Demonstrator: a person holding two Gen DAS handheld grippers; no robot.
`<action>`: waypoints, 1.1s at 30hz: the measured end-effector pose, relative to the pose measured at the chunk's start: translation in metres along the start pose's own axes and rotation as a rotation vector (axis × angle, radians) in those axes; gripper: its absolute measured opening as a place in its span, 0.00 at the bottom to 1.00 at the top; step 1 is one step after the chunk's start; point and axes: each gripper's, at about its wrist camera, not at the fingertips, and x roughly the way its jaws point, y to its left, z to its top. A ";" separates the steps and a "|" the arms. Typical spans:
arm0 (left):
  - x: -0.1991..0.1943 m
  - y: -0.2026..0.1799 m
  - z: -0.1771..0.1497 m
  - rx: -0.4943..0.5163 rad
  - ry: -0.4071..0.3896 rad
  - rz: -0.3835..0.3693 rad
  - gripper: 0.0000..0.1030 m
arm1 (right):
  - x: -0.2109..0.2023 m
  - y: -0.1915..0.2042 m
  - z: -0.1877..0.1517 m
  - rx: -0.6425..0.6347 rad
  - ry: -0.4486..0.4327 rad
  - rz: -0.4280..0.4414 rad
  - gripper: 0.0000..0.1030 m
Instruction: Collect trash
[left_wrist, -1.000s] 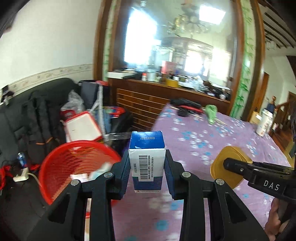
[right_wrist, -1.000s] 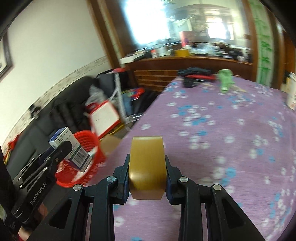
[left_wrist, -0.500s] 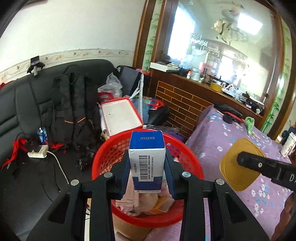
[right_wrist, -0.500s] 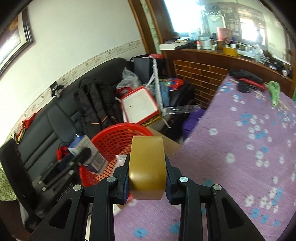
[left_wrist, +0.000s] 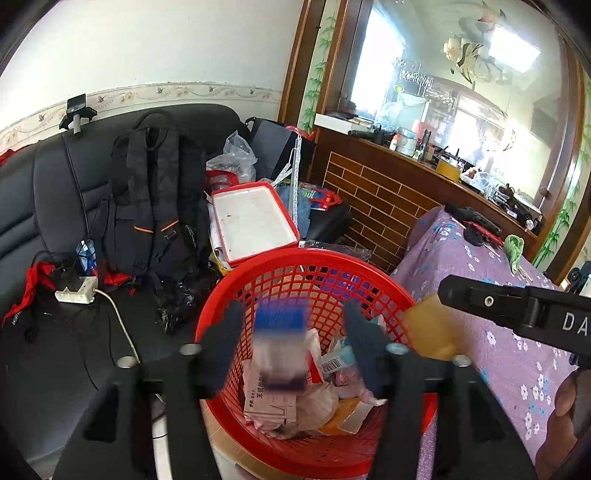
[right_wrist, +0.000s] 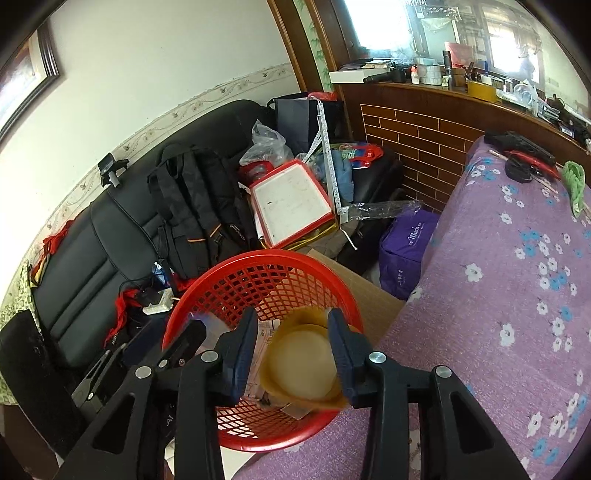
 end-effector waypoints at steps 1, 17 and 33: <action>-0.002 0.000 -0.001 0.005 -0.011 0.003 0.58 | -0.003 -0.002 -0.001 -0.001 -0.007 -0.002 0.41; -0.055 -0.031 -0.028 0.096 -0.098 0.079 0.91 | -0.083 -0.034 -0.063 -0.020 -0.102 -0.155 0.73; -0.120 -0.073 -0.108 0.222 -0.083 0.191 0.99 | -0.182 -0.047 -0.172 -0.106 -0.232 -0.325 0.90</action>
